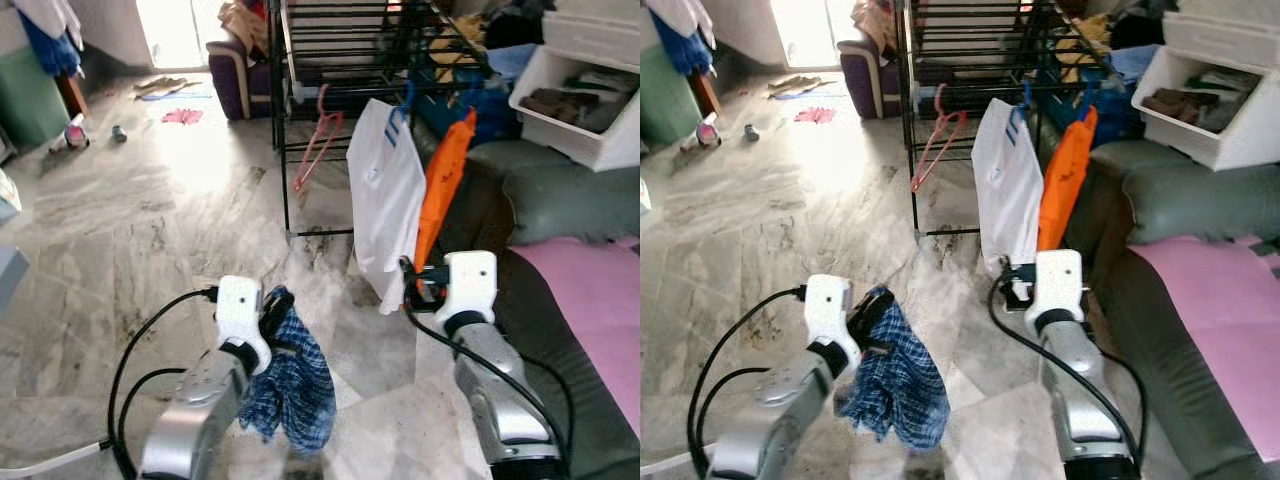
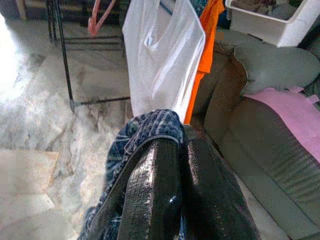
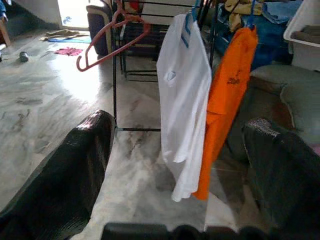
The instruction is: Hang hanger
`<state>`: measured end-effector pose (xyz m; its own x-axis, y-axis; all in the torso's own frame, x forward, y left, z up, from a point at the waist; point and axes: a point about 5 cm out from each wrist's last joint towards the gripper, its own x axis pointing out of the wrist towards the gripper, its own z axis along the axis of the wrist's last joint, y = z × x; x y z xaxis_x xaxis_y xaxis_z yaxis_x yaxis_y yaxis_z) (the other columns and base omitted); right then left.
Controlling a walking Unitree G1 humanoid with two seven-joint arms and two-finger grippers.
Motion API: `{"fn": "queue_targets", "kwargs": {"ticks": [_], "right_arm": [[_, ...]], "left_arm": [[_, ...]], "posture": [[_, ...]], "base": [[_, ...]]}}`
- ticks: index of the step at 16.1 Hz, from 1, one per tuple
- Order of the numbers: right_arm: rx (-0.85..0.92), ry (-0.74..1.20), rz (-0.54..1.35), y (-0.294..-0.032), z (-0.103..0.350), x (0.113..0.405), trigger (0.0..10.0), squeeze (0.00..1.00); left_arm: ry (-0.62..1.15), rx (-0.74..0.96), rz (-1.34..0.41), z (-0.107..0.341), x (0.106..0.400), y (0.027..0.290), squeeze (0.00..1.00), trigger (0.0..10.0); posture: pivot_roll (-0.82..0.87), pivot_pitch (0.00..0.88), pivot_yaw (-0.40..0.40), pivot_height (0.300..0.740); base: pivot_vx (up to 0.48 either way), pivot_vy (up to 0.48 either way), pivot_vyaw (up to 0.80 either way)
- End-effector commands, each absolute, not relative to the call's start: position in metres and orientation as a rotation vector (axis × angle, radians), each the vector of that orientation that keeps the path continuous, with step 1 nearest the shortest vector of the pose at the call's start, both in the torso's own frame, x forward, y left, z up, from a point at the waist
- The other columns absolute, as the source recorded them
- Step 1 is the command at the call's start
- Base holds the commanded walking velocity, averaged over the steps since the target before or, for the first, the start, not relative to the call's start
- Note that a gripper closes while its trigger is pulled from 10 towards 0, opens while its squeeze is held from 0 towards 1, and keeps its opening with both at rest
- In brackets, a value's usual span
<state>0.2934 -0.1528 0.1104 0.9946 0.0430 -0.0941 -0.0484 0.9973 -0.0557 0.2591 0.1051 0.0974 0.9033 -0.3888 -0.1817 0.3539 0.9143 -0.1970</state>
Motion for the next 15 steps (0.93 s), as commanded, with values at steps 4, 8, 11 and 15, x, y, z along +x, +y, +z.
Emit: {"fn": "queue_targets", "kwargs": {"ticks": [4,8,11,15], "right_arm": [[-0.07,0.067,0.084,-0.141,0.115,0.298,10.0,0.0],[-0.068,0.076,0.073,-0.146,0.112,0.297,10.0,0.0],[-0.059,0.077,0.072,-0.146,0.11,0.295,10.0,0.0],[-0.05,0.087,0.073,-0.144,0.106,0.294,10.0,0.0]], "left_arm": [[0.193,-0.129,-0.361,0.1,0.262,0.107,0.0,10.0],[0.2,-0.112,-0.339,0.097,0.263,0.108,0.0,10.0],[0.2,-0.106,-0.327,0.096,0.264,0.11,0.0,10.0],[0.205,-0.091,-0.327,0.093,0.265,0.11,0.0,10.0]], "posture": [[-0.01,0.024,-0.009,0.74],[-0.01,0.017,-0.002,0.74],[-0.01,0.013,0.002,0.74],[-0.01,0.0,0.007,0.74]], "base": [[0.0,0.0,0.27],[0.0,0.0,0.51],[0.0,0.0,0.3],[0.0,0.0,0.0]]}}
